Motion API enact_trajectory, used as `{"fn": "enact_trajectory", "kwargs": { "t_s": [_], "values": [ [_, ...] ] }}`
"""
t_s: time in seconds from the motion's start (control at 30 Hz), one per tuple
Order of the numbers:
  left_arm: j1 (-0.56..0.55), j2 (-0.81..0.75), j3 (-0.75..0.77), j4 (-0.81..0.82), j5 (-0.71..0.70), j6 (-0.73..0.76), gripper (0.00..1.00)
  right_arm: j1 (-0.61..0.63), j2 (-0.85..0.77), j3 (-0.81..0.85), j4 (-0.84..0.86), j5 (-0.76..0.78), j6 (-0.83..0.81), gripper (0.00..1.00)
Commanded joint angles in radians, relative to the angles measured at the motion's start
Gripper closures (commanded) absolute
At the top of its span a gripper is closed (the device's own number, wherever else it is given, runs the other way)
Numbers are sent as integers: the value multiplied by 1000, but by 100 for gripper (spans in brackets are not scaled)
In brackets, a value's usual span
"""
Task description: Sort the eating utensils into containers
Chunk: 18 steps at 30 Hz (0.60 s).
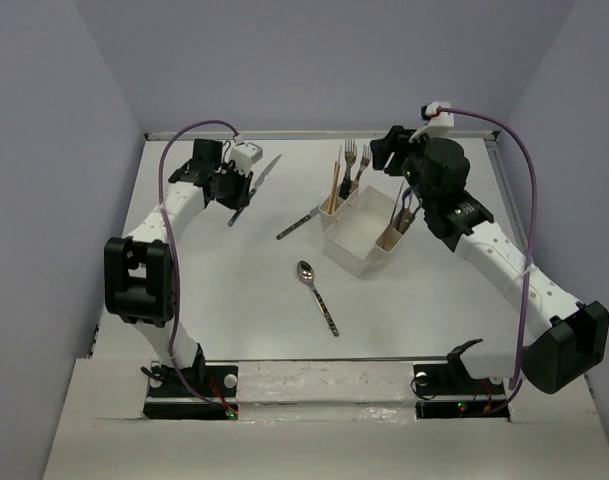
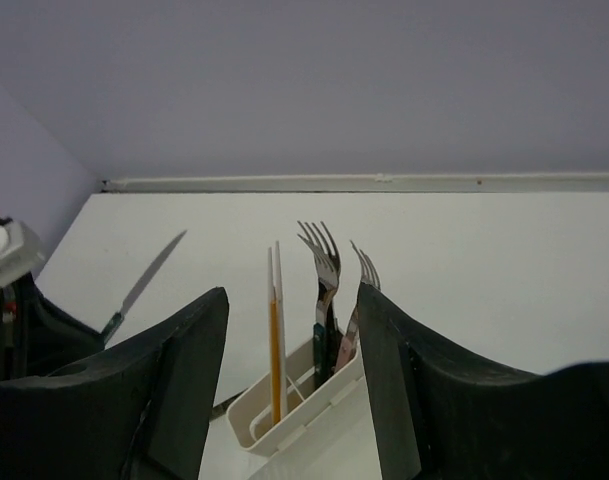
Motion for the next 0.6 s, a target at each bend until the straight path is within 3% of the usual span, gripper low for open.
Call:
{"fn": "enact_trajectory", "kwargs": {
  "t_s": [0.0, 0.17, 0.43, 0.5, 0.57],
  "values": [
    [-4, -113, 167, -6, 97, -66, 100, -3, 10, 112, -10, -167, 34, 39],
    [-32, -172, 296, -18, 143, -119, 100, 57, 97, 247, -24, -313, 86, 39],
    [-102, -189, 445, -84, 149, -150, 100, 170, 294, 434, 33, -319, 250, 38],
    [-113, -192, 457, -89, 149, -155, 100, 198, 323, 475, 39, -299, 265, 30],
    [-118, -196, 471, -95, 148, -156, 100, 210, 355, 494, 50, -293, 269, 29]
  ]
}}
